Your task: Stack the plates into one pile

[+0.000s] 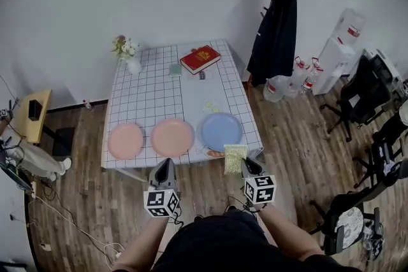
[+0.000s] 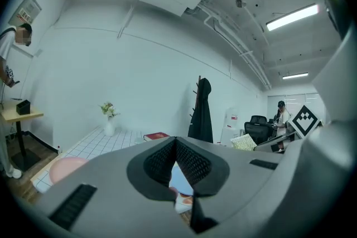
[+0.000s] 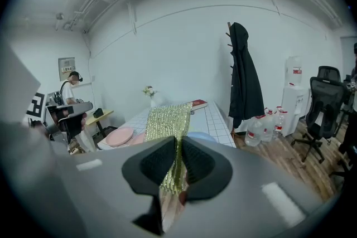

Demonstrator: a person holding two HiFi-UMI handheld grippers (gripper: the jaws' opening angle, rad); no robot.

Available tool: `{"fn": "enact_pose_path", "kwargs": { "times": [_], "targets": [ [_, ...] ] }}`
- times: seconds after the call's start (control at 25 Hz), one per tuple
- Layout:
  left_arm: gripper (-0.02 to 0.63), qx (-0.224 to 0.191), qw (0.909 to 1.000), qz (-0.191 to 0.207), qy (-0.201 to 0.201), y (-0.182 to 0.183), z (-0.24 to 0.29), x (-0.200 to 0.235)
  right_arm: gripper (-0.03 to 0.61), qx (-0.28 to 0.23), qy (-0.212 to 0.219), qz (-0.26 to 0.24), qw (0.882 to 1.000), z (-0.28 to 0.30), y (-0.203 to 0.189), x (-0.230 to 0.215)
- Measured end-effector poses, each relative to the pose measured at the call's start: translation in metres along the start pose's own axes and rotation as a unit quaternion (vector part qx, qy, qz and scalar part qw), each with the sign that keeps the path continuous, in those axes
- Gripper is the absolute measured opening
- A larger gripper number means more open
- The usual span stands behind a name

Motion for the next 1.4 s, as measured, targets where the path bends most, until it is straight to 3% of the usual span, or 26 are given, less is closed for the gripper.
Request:
{"fn": "enact_pose_path", "kwargs": {
  "times": [0.36, 0.76, 1.0, 1.4],
  "targets": [
    [-0.005, -0.012, 0.9999, -0.003, -0.009, 0.01, 0.014, -0.044, 0.052, 0.016, 0.01, 0.022, 1.0, -0.007, -0.005, -0.027],
    [-0.005, 0.016, 0.9999, 0.001, 0.004, -0.01, 0.01, -0.05, 0.052, 0.063, -0.053, 0.095, 0.992, 0.033, -0.047, -0.128],
    [-0.005, 0.028, 0.9987, -0.009, 0.042, -0.023, -0.003, -0.041, 0.052, 0.123, -0.09, 0.156, 0.976, 0.082, -0.087, -0.191],
    [-0.005, 0.059, 0.9917, -0.026, 0.111, -0.044, -0.035, -0.023, 0.052, 0.181, -0.105, 0.188, 0.96, 0.166, -0.123, -0.239]
  ]
}}
Point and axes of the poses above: the fingertips, and each gripper's own axes: z forward along the fingers, x to its left, y out of its top, the point moved 5 cm from there along -z, backward along the fingers, and after that the axes turned 3 degrees about y, right-handed, at the moved point
